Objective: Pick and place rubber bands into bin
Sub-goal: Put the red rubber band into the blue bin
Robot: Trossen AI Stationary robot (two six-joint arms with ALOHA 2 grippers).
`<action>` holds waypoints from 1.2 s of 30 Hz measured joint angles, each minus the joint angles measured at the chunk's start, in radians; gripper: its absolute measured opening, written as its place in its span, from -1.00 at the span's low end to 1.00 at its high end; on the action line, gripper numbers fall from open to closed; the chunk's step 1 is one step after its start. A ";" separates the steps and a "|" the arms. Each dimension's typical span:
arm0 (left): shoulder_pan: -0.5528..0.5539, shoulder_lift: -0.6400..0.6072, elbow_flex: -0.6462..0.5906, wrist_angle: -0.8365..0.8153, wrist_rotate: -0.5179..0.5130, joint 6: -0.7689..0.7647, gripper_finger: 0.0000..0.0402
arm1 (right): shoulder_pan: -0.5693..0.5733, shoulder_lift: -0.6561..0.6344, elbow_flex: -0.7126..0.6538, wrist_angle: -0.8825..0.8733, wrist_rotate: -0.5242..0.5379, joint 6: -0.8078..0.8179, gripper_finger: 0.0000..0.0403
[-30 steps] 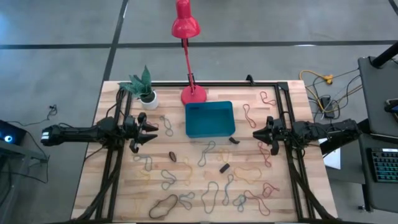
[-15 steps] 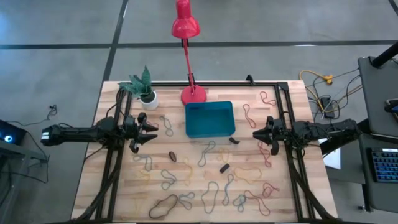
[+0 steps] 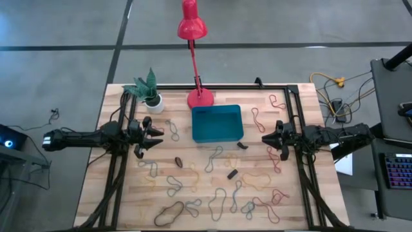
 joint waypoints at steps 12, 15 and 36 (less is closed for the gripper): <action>0.000 0.002 0.000 0.000 -0.001 0.000 -0.30 | 0.000 0.139 -0.015 0.602 0.080 0.304 -0.70; 0.000 0.002 0.000 0.000 -0.001 0.000 -0.30 | 0.000 0.220 0.013 0.604 0.203 0.286 -0.70; 0.000 0.003 0.000 0.314 0.000 -0.312 -0.30 | -0.007 0.722 0.489 0.309 0.593 0.343 -0.70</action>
